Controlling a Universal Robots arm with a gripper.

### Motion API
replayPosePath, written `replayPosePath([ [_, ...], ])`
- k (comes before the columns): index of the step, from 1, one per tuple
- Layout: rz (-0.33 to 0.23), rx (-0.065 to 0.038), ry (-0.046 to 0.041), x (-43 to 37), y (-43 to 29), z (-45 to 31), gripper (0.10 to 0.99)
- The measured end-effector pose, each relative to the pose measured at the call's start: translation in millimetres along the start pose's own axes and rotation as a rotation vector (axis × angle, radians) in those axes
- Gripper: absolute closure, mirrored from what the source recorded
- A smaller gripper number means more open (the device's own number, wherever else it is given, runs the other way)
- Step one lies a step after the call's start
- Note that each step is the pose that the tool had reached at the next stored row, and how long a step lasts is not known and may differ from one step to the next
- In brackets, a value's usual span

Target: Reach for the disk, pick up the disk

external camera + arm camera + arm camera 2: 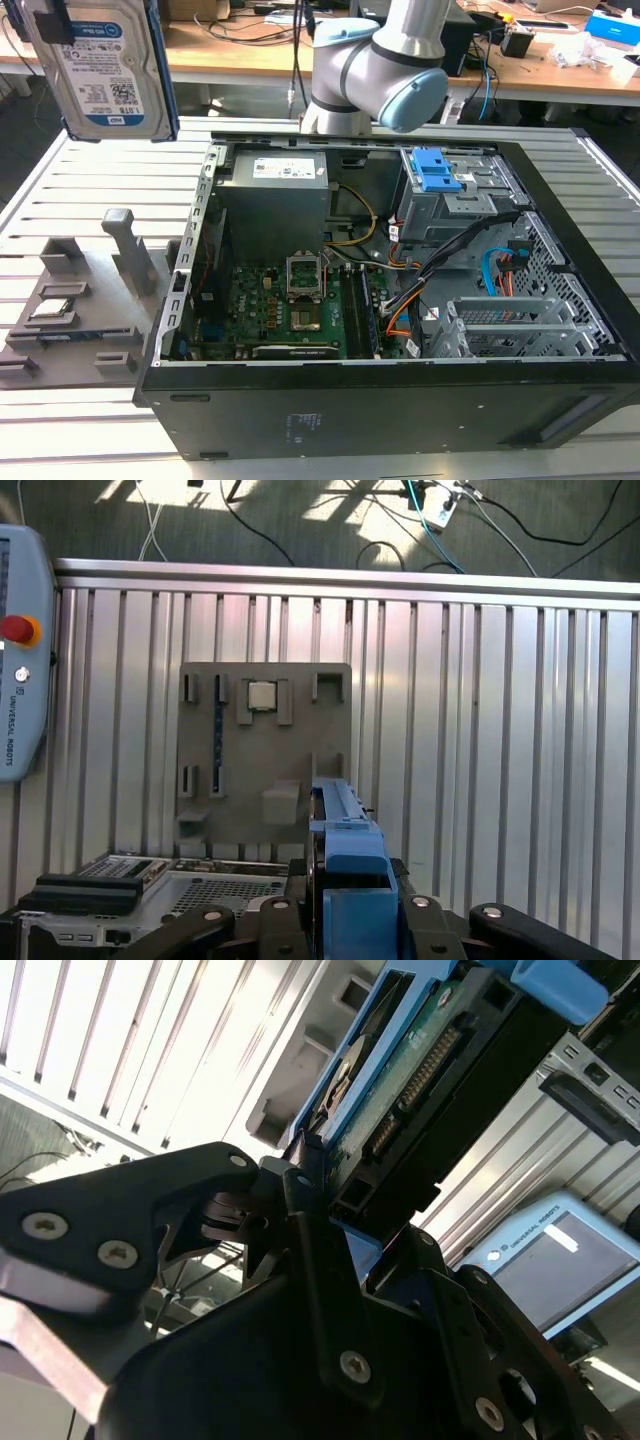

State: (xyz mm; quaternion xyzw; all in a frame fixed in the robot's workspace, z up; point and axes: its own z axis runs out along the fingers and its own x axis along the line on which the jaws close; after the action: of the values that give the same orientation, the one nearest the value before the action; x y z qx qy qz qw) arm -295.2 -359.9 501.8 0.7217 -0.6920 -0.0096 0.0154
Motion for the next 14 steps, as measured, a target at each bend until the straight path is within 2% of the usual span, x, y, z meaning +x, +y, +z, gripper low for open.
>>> replayPosePath([
  [4, 0.0, 0.0, 0.0, 0.7, -16.8, -0.6, 0.718],
  [6, 0.0, 0.0, 0.0, 0.9, -22.5, -0.8, 0.718],
  [7, 0.0, 0.0, -0.0001, 1.2, -30.3, -1.0, 0.718],
  [9, 0.0, 0.0, 0.0, 1.5, -37.5, -1.4, 0.718],
  [11, 0.0, 0.0, -0.0001, 2.1, -51.4, -1.8, 0.718],
  [14, 0.0, 0.0, 0.0, 2.6, -63.6, -2.3, 0.718],
])
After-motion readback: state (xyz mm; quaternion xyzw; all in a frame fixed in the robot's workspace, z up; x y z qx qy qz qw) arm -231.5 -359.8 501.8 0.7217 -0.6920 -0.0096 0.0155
